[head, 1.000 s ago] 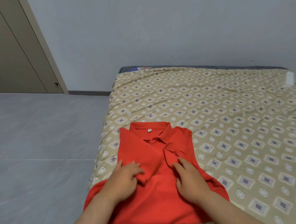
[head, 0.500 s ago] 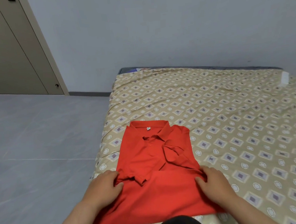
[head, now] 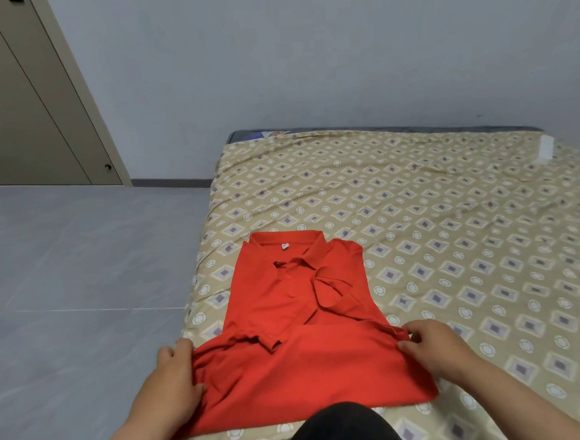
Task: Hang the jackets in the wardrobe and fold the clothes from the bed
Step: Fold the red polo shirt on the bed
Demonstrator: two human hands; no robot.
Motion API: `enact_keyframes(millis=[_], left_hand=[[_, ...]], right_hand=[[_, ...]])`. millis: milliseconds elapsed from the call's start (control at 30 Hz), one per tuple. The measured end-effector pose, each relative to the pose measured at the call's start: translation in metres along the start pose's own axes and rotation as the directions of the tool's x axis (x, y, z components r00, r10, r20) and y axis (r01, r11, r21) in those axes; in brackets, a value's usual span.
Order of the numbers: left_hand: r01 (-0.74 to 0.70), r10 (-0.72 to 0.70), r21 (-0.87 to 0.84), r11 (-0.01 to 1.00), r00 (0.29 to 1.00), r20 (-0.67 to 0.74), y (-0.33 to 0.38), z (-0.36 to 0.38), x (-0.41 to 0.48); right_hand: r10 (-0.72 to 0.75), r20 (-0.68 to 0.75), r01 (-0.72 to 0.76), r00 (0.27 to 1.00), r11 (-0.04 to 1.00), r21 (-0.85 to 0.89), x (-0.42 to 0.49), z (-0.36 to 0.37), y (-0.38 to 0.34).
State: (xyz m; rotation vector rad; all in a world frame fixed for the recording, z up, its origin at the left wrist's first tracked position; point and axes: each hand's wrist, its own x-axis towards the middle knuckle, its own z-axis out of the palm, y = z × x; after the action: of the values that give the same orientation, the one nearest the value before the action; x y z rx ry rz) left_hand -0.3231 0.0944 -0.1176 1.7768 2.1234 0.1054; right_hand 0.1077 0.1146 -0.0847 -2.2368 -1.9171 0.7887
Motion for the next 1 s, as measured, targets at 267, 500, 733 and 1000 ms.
enact_keyframes(millis=[267,500,733,1000], left_hand=[[-0.239,0.216,0.19,0.952,0.967,0.133,0.003,0.021,-0.019],[0.115,-0.093,-0.438,0.891,0.993,0.07,0.001,-0.012,-0.021],[0.104,0.201,-0.807,0.582,0.943,0.267,0.008,-0.111,-0.008],[-0.078,-0.25,-0.912,0.404,0.949,-0.192,0.063,-0.144,0.123]], right_hand=[[0.076,-0.245,0.074,0.967,0.832,0.55,-0.023,-0.01,-0.017],[0.272,-0.221,0.029,0.937,0.568,0.823,-0.015,-0.034,-0.011],[0.108,-0.052,0.013,0.993,0.334,0.943,0.011,-0.084,-0.013],[0.283,-0.356,0.076,0.891,0.68,0.729,0.112,-0.115,-0.076]])
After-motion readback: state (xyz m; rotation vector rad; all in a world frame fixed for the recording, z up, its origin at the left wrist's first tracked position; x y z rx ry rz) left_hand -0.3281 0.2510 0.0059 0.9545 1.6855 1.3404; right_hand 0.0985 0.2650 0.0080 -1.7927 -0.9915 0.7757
